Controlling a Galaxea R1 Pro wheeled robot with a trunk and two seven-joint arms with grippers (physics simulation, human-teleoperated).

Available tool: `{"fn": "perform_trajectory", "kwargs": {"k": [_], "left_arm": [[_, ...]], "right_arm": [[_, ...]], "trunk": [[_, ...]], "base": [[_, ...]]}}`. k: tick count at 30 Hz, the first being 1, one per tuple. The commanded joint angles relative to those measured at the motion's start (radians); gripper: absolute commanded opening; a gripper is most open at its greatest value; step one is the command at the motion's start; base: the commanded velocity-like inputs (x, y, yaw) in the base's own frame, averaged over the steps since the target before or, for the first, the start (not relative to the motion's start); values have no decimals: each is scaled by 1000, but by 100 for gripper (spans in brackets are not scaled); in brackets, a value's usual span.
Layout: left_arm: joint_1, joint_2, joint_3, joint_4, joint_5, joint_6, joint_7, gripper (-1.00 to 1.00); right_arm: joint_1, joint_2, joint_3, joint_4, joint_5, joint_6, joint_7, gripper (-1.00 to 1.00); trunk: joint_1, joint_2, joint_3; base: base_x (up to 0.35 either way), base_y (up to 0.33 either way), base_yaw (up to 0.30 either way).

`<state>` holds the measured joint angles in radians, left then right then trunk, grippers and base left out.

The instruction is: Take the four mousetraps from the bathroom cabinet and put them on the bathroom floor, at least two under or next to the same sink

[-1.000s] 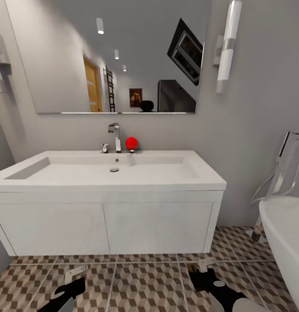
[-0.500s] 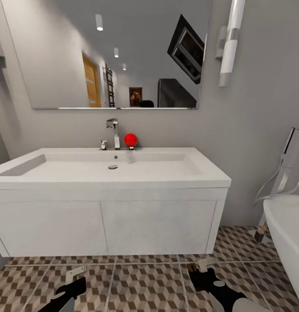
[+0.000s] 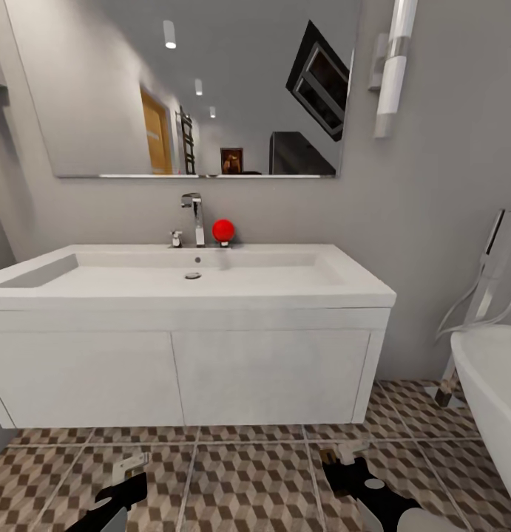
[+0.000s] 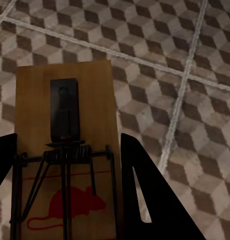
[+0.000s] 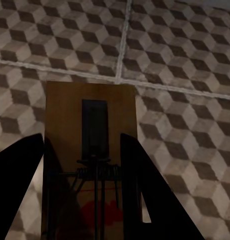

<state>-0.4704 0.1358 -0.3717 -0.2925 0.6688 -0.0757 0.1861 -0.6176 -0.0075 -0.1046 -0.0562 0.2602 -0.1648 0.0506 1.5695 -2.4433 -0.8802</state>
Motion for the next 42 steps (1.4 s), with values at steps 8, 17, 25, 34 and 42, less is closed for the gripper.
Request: {"fn": "perform_trajectory", "kwargs": {"k": [8, 17, 25, 34, 42], "left_arm": [[-1, 1, -9, -1, 5, -2, 6, -100], [-1, 1, -9, -1, 6, -2, 6, -100], [-1, 1, -9, -1, 5, -2, 6, -100], [-1, 1, -9, -1, 5, -2, 6, -100], [-1, 0, -9, -1, 5, -2, 6, -100]], "right_arm": [[-1, 0, -9, 1, 8, -3, 6, -100], [-1, 1, -8, 1, 8, -2, 6, -100], [-1, 1, -7, 1, 8, -2, 6, -100], [-1, 1, -7, 1, 8, -2, 6, -100], [-1, 1, -7, 1, 10, -3, 6, -100]], "trunk": [[31, -57, -26], [35, -59, -61], [38, -61, -92], [42, -63, -127], [46, -65, -158]], "base": [[0, 0, 0], [138, 0, 0], [7, 0, 0], [0, 0, 0], [130, 0, 0]]}}
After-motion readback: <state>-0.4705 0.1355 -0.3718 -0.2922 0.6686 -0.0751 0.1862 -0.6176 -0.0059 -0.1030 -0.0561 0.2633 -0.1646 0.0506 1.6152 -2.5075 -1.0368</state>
